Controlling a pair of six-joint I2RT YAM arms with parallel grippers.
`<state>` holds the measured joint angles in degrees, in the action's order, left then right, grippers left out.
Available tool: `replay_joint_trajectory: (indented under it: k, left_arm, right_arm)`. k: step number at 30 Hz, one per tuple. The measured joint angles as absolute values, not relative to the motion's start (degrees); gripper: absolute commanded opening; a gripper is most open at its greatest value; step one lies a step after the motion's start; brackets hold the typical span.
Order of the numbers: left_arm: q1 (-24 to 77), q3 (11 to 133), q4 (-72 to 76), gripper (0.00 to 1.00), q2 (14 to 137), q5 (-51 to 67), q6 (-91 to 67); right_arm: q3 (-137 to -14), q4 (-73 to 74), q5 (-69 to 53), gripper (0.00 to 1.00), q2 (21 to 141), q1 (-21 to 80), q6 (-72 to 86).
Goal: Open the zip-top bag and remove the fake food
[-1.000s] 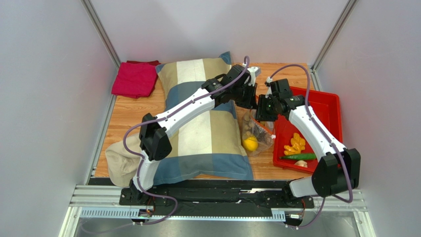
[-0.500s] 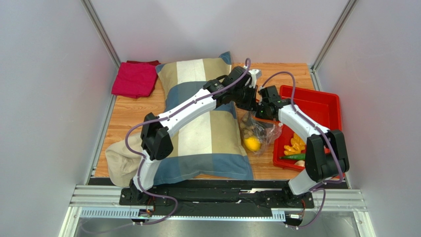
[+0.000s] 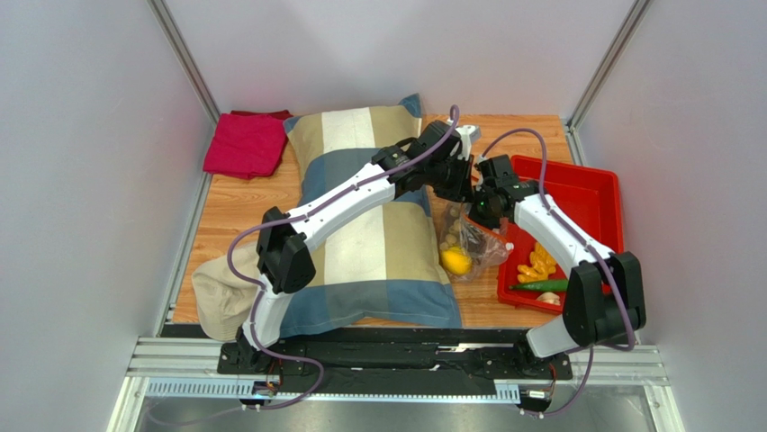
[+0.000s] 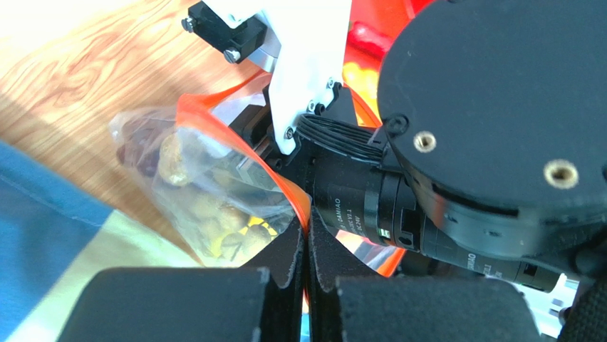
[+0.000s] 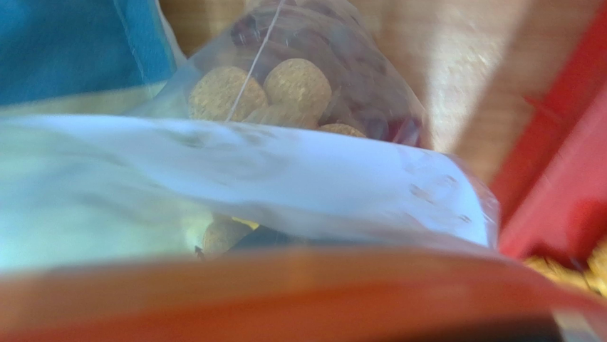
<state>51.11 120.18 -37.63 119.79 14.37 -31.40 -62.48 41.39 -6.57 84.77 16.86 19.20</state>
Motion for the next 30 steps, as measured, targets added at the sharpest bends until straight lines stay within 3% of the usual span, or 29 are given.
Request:
replay_joint_trajectory:
  k: [9, 22, 30]
  left_arm:
    - [53.28, 120.40, -35.79, 0.00, 115.20, 13.08, -32.01]
    - [51.86, 110.26, -34.00, 0.00, 114.63, 11.90, -31.70]
    - [51.83, 109.82, -35.48, 0.00, 115.28, 10.90, -30.81]
  right_arm:
    - [-65.93, 48.05, -6.61, 0.00, 76.84, 16.69, 19.27]
    - [-74.96, 52.10, -12.05, 0.00, 81.19, 6.46, 22.61]
    - [-76.75, 55.42, -19.92, 0.00, 81.47, 6.31, 23.99]
